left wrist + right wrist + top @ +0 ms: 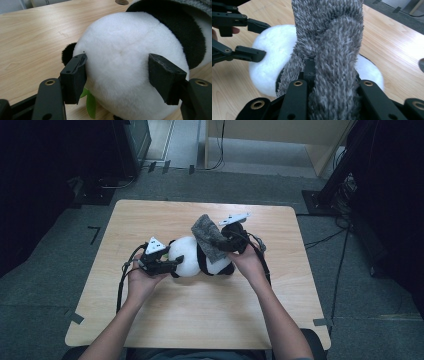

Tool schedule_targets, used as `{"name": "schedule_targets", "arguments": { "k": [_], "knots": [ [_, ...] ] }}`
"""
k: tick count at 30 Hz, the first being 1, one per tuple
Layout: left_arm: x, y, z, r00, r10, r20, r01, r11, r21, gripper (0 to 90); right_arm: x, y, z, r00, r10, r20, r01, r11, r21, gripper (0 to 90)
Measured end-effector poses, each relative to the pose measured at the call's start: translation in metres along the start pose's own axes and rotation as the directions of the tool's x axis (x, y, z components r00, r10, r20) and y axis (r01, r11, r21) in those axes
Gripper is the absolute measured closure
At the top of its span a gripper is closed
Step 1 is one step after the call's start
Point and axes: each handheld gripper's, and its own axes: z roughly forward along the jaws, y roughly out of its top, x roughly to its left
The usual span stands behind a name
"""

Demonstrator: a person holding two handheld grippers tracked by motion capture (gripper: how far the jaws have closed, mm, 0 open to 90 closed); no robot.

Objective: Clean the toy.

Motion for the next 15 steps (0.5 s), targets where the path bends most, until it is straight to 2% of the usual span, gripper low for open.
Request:
{"name": "schedule_targets", "arguments": {
  "k": [11,15],
  "knots": [
    [0.0,0.0,0.0,1.0,0.004,0.001,-0.004,1.0,-0.009,32.8,-0.011,-0.008,-0.015,0.9989,0.028,0.036,-0.028,0.999,-0.024,72.6],
    [0.0,-0.001,0.0,1.0,0.003,0.003,-0.003,0.9999,-0.013,32.8,-0.016,-0.01,-0.025,0.998,0.036,0.053,-0.034,0.999,-0.042,72.5]
  ]
}}
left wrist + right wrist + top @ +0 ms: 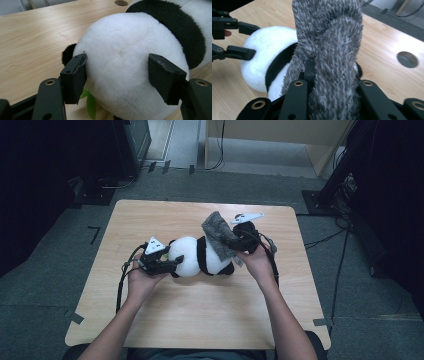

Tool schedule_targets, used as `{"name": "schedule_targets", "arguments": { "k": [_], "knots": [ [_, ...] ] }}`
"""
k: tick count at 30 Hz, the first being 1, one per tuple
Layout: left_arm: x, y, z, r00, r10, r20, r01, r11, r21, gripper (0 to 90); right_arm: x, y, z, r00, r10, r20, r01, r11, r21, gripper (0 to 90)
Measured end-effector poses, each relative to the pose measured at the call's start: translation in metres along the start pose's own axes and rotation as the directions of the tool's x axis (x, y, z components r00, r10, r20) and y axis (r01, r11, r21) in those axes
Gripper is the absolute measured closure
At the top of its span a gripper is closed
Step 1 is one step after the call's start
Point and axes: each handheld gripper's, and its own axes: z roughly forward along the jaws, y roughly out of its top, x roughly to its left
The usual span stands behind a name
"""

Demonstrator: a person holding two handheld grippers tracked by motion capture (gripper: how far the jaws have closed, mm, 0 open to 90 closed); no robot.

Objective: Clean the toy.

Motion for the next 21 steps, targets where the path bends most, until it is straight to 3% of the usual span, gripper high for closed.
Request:
{"name": "schedule_targets", "arguments": {
  "k": [5,10,15,21],
  "knots": [
    [-0.001,0.001,0.0,1.0,0.006,-0.004,-0.006,1.0,0.0,33.0,-0.012,-0.007,-0.014,0.9985,0.049,0.024,-0.048,0.999,-0.017,72.5],
    [-0.001,0.001,0.0,0.9999,0.01,-0.004,-0.01,0.9999,0.003,33.0,-0.021,-0.019,-0.014,0.9953,0.078,0.057,-0.079,0.997,0.016,72.5],
    [-0.001,0.001,0.0,0.9999,0.012,-0.006,-0.012,0.9999,0.004,33.0,-0.018,-0.03,-0.002,0.9949,0.046,0.09,-0.05,0.998,0.049,72.1],
    [0.0,0.0,0.001,1.0,0.004,0.002,-0.004,1.0,0.001,33.0,-0.017,-0.046,0.008,0.9951,0.042,0.09,-0.043,0.999,0.012,69.5]
  ]
}}
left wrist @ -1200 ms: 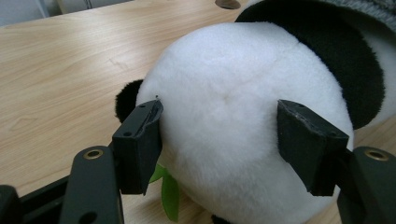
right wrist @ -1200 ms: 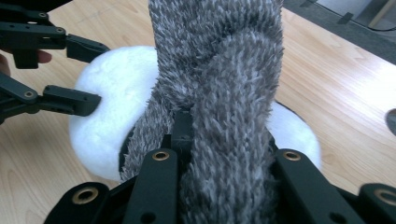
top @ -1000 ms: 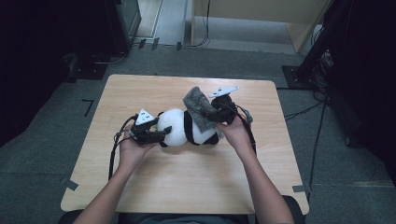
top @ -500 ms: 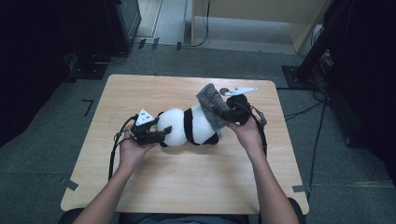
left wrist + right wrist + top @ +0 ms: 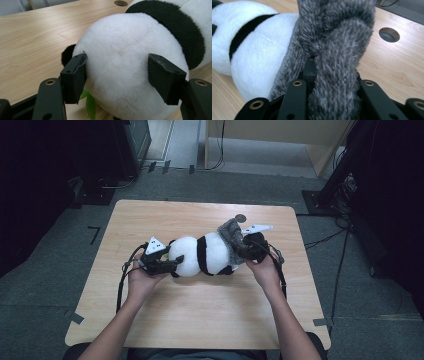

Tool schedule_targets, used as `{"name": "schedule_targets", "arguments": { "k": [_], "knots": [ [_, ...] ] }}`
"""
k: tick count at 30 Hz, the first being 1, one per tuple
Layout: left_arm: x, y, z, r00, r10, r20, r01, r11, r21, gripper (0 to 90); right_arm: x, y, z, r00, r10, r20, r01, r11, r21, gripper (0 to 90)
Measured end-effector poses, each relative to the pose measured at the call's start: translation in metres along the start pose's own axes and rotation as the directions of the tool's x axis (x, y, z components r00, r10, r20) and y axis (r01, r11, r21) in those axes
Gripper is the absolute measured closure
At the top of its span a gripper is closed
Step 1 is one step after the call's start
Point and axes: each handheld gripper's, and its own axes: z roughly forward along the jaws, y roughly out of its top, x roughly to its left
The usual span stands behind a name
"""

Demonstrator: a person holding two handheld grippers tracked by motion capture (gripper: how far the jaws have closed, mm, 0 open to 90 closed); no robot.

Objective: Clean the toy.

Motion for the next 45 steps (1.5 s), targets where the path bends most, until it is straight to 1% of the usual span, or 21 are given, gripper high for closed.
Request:
{"name": "schedule_targets", "arguments": {
  "k": [2,3,6,8,10,11,14,16,18,21,25,28,29,32,34,36,38,40,42,43,45],
  "knots": [
    [0.0,0.0,0.0,1.0,-0.003,0.0,0.003,1.0,0.006,32.9,0.001,-0.004,0.001,0.9999,-0.016,0.002,0.016,0.999,-0.028,68.6],
    [0.0,0.0,0.0,1.0,-0.003,-0.001,0.003,1.0,0.008,32.9,0.001,-0.005,0.001,1.0,-0.008,-0.001,0.008,0.999,-0.035,68.1],
    [0.0,0.0,0.0,1.0,0.0,-0.002,0.0,0.9999,0.011,32.9,-0.002,-0.009,0.003,0.9986,0.041,-0.032,-0.043,0.998,-0.052,67.6],
    [0.0,0.0,0.001,1.0,0.001,-0.002,-0.001,0.9999,0.01,32.9,-0.005,-0.013,0.004,0.9952,0.079,-0.058,-0.082,0.995,-0.057,68.0],
    [0.0,0.0,0.001,1.0,-0.004,-0.002,0.004,1.0,0.007,33.0,-0.008,-0.016,0.005,0.9929,0.096,-0.07,-0.1,0.993,-0.056,69.4],
    [0.0,0.0,0.001,1.0,-0.007,0.0,0.007,1.0,0.007,33.0,-0.009,-0.018,0.006,0.9923,0.102,-0.071,-0.106,0.993,-0.055,69.9],
    [0.002,0.0,0.001,0.9998,-0.013,0.011,0.013,0.9999,0.006,33.7,-0.011,-0.022,0.01,0.9935,0.102,-0.051,-0.103,0.994,-0.037,70.0],
    [0.002,0.0,0.001,0.9998,-0.014,0.013,0.014,0.9999,0.005,33.8,-0.013,-0.024,0.012,0.9898,0.127,-0.065,-0.128,0.991,-0.026,70.2],
    [0.002,0.0,0.001,0.9998,-0.016,0.014,0.016,0.9999,0.004,33.9,-0.013,-0.025,0.012,0.9877,0.139,-0.071,-0.142,0.989,-0.029,70.6],
    [0.003,0.001,0.001,0.9997,-0.017,0.016,0.017,0.9998,0.004,34.0,-0.013,-0.028,0.015,0.9879,0.14,-0.066,-0.143,0.989,-0.04,70.5],
    [0.004,0.001,0.002,0.9996,-0.02,0.02,0.02,0.9998,0.004,33.9,-0.015,-0.034,0.025,0.9871,0.153,-0.049,-0.152,0.988,0.019,70.4],
    [0.004,0.001,0.002,0.9995,-0.023,0.02,0.023,0.9997,0.004,33.9,-0.015,-0.037,0.031,0.9804,0.188,-0.059,-0.186,0.982,0.037,70.7],
    [0.005,0.001,0.002,0.9995,-0.025,0.021,0.024,0.9997,0.003,34.0,-0.016,-0.038,0.032,0.9792,0.193,-0.063,-0.191,0.981,0.034,70.7],
    [0.005,0.001,0.002,0.9996,-0.019,0.022,0.019,0.9998,0.004,34.0,-0.017,-0.04,0.037,0.975,0.212,-0.066,-0.208,0.976,0.063,70.3],
    [0.005,0.002,0.002,0.9996,-0.018,0.023,0.018,0.9998,0.005,34.0,-0.018,-0.042,0.042,0.9787,0.198,-0.053,-0.192,0.976,0.1,70.3],
    [0.005,0.002,0.002,0.9995,-0.017,0.025,0.017,0.9998,0.006,34.1,-0.017,-0.044,0.046,0.979,0.197,-0.052,-0.189,0.973,0.131,70.8],
    [0.006,0.002,0.002,0.9994,-0.021,0.028,0.021,0.9998,0.006,34.2,-0.019,-0.045,0.048,0.9761,0.209,-0.06,-0.199,0.97,0.136,70.9],
    [0.006,0.002,0.002,0.9993,-0.021,0.029,0.021,0.9998,0.005,34.3,-0.02,-0.045,0.049,0.9771,0.203,-0.065,-0.192,0.971,0.14,70.8],
    [0.006,0.002,0.002,0.9992,-0.026,0.031,0.026,0.9997,0.005,34.3,-0.023,-0.045,0.049,0.9801,0.193,-0.047,-0.183,0.97,0.162,70.9],
    [0.006,0.002,0.002,0.9992,-0.024,0.03,0.024,0.9997,0.004,34.2,-0.026,-0.046,0.049,0.9795,0.196,-0.045,-0.186,0.968,0.17,71.0],
    [0.006,0.002,0.002,0.9994,-0.022,0.028,0.022,0.9998,0.004,34.2,-0.03,-0.047,0.047,0.9738,0.222,-0.048,-0.211,0.962,0.173,71.2]
  ]
}}
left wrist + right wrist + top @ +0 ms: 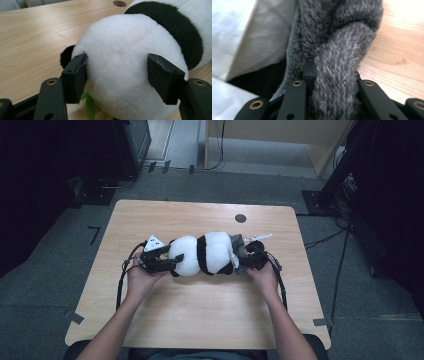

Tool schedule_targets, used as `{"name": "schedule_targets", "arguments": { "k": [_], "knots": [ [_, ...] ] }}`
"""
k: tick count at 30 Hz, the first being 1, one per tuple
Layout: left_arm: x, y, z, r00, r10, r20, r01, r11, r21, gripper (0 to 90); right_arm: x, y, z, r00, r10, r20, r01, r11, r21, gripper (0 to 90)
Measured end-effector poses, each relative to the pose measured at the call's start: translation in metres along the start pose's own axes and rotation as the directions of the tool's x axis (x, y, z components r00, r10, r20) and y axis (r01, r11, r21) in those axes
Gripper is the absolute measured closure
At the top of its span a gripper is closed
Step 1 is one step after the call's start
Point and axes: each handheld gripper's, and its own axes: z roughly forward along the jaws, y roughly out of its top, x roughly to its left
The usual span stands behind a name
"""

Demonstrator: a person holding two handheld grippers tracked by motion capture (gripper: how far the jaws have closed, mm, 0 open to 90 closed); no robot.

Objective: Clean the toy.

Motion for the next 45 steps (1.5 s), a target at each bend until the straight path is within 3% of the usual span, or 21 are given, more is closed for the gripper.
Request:
{"name": "schedule_targets", "arguments": {
  "k": [5,8,12,18,25,28,31,35,45],
  "knots": [
    [0.0,0.0,0.0,1.0,0.002,-0.001,-0.002,1.0,-0.002,34.2,-0.01,0.003,-0.016,0.9996,0.029,0.006,-0.029,0.998,-0.062,71.4],
    [0.0,0.0,0.0,1.0,0.001,0.001,-0.001,1.0,-0.003,34.2,-0.017,0.007,-0.03,0.9982,0.032,0.05,-0.028,0.995,-0.093,71.6],
    [-0.001,0.0,0.0,1.0,0.005,-0.003,-0.005,1.0,-0.004,34.2,-0.023,0.011,-0.047,0.9976,0.055,0.043,-0.048,0.988,-0.147,71.6],
    [-0.001,0.0,0.0,1.0,0.008,-0.005,-0.008,1.0,-0.002,34.2,-0.011,0.021,-0.068,0.999,0.018,0.041,-0.01,0.984,-0.176,71.7],
    [-0.002,0.0,0.0,0.9999,0.009,-0.007,-0.009,1.0,-0.001,34.2,0.011,0.033,-0.088,0.9997,-0.024,0.005,0.025,0.975,-0.222,71.6],
    [-0.002,0.0,0.0,0.9999,0.01,-0.008,-0.01,0.9999,-0.001,34.2,0.019,0.035,-0.086,0.9988,-0.044,-0.021,0.039,0.973,-0.226,71.6],
    [-0.002,0.0,0.0,0.9999,0.01,-0.008,-0.01,0.9999,-0.001,34.2,0.024,0.035,-0.075,0.9981,-0.053,-0.031,0.045,0.978,-0.201,71.5],
    [-0.002,0.0,0.0,0.9999,0.014,-0.01,-0.014,0.9999,0.001,34.2,0.023,0.034,-0.06,0.9983,-0.047,-0.035,0.041,0.989,-0.145,71.5],
    [-0.002,0.0,0.0,0.9999,0.007,-0.009,-0.008,1.0,-0.003,34.2,0.022,0.027,-0.041,0.9985,-0.046,-0.03,0.042,0.99,-0.137,71.2]
  ]
}}
